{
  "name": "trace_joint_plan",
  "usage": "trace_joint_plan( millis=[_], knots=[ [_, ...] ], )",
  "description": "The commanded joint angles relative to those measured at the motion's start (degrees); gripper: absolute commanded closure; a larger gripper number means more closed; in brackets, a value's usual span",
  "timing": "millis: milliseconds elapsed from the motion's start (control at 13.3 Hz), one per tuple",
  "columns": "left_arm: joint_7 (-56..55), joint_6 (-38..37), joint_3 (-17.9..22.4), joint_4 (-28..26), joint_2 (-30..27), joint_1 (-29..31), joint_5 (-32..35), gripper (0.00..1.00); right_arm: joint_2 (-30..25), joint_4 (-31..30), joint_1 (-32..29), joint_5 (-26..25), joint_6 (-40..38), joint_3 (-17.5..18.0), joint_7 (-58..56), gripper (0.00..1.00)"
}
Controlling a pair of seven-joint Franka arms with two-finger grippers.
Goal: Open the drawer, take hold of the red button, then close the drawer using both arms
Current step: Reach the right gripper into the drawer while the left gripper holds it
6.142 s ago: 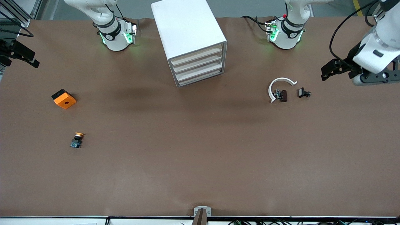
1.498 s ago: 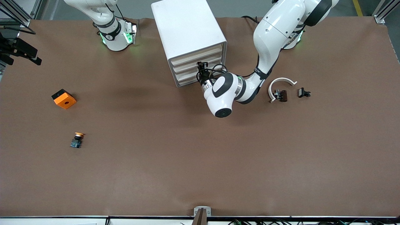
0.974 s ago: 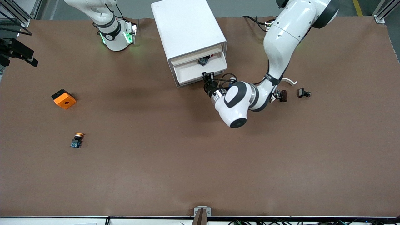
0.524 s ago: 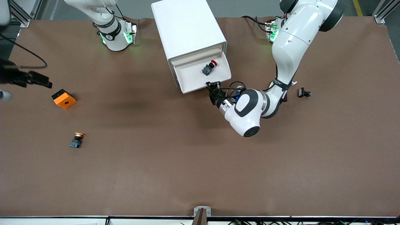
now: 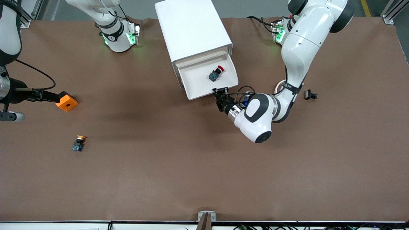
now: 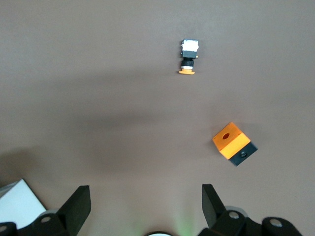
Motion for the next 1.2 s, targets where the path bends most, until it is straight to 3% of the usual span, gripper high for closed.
trace_joint_plan(
  millis=[0,75,150,449,749,1124],
  knots=[
    [5.4,2.3,0.7,2.0,1.3,0.6,0.3,0.60,-0.5,0.5,4.4,1.2,-2.1,0.6,11.7,0.00],
    [5.3,2.2,0.7,2.0,1.0,0.6,0.3,0.17,-0.6,0.0,7.4,1.3,-2.0,0.6,17.4,0.00],
    [5.3,2.1,0.7,2.0,0.9,0.8,0.3,0.00,-0.6,-0.2,10.7,1.8,-1.9,0.6,22.5,0.00],
    [6.2,2.1,2.0,2.5,0.6,0.9,1.7,0.00,-0.5,-0.6,23.2,5.6,0.1,0.6,42.3,0.00],
    [12.2,2.1,2.3,5.9,0.1,0.7,18.3,0.00,1.5,-0.5,36.2,6.8,5.9,0.6,58.6,0.00],
    [21.2,1.7,6.5,5.8,-2.5,2.1,27.0,0.00,9.1,-0.3,48.5,9.1,16.4,0.5,70.8,0.00]
  ],
)
